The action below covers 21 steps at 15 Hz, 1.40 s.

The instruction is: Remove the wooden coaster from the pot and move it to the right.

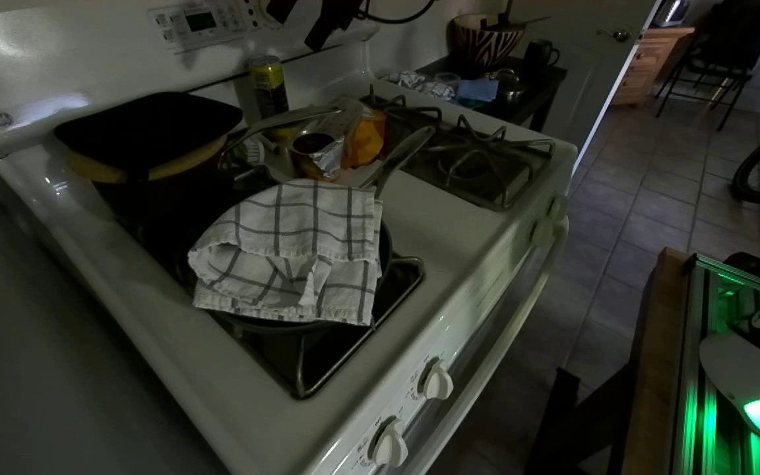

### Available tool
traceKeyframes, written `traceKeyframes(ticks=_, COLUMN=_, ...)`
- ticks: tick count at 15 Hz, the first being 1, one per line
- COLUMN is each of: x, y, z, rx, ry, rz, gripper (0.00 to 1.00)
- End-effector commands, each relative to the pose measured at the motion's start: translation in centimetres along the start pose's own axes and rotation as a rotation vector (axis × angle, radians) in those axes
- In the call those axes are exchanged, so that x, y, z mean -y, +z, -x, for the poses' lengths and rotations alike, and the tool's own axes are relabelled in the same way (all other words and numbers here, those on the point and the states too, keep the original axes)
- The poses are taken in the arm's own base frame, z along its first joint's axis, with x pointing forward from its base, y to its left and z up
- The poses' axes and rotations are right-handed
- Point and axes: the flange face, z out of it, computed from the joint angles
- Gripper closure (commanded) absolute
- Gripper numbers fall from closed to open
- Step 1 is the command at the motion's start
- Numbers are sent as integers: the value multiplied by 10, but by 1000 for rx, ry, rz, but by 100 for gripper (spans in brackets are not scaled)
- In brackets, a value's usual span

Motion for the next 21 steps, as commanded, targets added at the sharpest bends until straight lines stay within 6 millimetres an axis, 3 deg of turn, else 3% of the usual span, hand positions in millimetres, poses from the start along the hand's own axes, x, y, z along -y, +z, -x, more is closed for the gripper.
traceKeyframes(ticks=1, x=-21, y=51, z=-15, rx=-43, ry=35, rz=-78, gripper=0)
traceKeyframes(ticks=6, x=-27, y=103, z=-28, rx=-55, ry=68, rz=-161, gripper=0)
traceKeyframes(ticks=15, x=-46, y=141, z=-52, rx=-54, ry=88, rz=-196, gripper=6)
traceKeyframes(ticks=17, x=-49, y=147, z=-56, rx=-52, ry=85, rz=-204, gripper=16)
traceKeyframes(ticks=21, x=-53, y=157, z=-61, rx=-33, ry=87, rz=-219, gripper=54)
